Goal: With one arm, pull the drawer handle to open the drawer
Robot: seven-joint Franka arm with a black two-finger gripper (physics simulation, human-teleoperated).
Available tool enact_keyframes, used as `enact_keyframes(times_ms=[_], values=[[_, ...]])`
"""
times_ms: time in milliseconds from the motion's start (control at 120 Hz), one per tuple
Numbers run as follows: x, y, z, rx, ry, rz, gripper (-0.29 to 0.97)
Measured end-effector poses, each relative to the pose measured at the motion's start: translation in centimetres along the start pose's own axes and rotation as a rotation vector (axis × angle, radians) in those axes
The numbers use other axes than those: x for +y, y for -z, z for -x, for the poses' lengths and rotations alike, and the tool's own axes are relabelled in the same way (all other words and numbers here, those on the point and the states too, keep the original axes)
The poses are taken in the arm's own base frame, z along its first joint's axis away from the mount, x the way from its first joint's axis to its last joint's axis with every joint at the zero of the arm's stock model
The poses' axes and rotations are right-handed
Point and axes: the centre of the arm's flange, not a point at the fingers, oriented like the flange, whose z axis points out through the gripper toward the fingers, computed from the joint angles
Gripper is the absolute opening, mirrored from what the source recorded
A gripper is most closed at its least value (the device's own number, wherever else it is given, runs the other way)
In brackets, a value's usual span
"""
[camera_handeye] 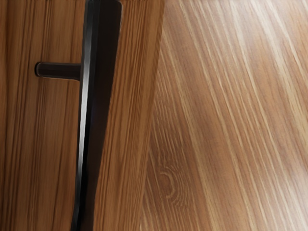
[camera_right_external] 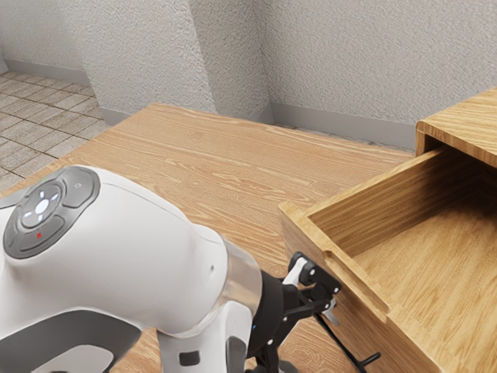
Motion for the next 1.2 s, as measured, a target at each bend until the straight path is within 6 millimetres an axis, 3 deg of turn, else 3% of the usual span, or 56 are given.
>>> enact_keyframes(times_ms=[75,283,467,600,783,850,967,1050,1100,1142,1200], values=[[0.1,0.1,0.0,0.0,0.001,-0.002,0.57],[0.8,2.1,0.5,0.012,0.007,-0.033,0.3],[0.6,2.4,1.3,0.014,0.03,-0.041,0.51],[1.1,4.4,1.1,0.033,0.028,-0.077,0.62],[1.5,7.3,0.9,0.043,0.018,-0.122,0.66],[1.1,9.2,0.9,0.015,0.014,-0.141,0.67],[-3.3,16.7,1.9,-0.08,0.106,-0.167,0.68],[-8.1,19.0,5.3,-0.185,0.284,-0.107,0.68],[-11.3,18.9,10.3,-0.265,0.472,-0.053,0.68],[-13.2,17.2,16.2,-0.335,0.67,0.014,0.68],[-13.9,12.7,23.6,-0.41,0.9,0.132,0.68]])
